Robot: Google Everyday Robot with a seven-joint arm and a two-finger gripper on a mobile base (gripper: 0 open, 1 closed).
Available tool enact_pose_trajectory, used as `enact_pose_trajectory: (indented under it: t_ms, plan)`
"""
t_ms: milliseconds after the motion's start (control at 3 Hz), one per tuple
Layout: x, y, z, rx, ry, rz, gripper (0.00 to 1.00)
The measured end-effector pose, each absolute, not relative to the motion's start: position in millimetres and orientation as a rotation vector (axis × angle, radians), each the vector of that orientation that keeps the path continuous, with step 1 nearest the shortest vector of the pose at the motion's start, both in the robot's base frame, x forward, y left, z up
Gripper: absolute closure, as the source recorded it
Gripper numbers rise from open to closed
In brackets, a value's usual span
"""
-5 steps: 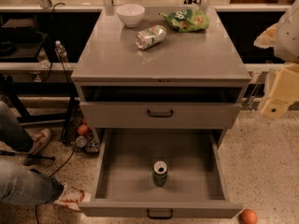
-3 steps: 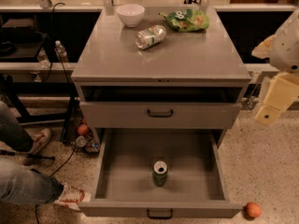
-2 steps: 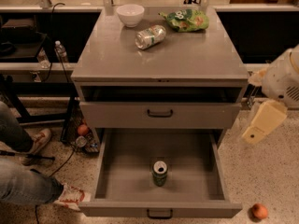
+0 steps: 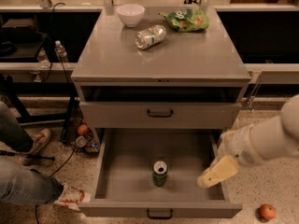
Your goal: Pick green can from middle drawer and place on counter
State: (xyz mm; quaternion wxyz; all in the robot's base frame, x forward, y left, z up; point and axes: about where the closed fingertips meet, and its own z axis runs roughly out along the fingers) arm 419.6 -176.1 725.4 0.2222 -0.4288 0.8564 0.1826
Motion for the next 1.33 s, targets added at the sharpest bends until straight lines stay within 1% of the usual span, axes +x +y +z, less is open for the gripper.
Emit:
enact_pose_trajectory:
  t_ms: [333, 1000, 1333]
  plan:
    - [417, -152, 680, -1.095, 2.349, 0.568, 0.00]
    - [425, -151, 680, -1.078, 2.336, 0.540, 0.00]
    - [433, -149, 619, -0.981, 2.352, 0.584, 0.00]
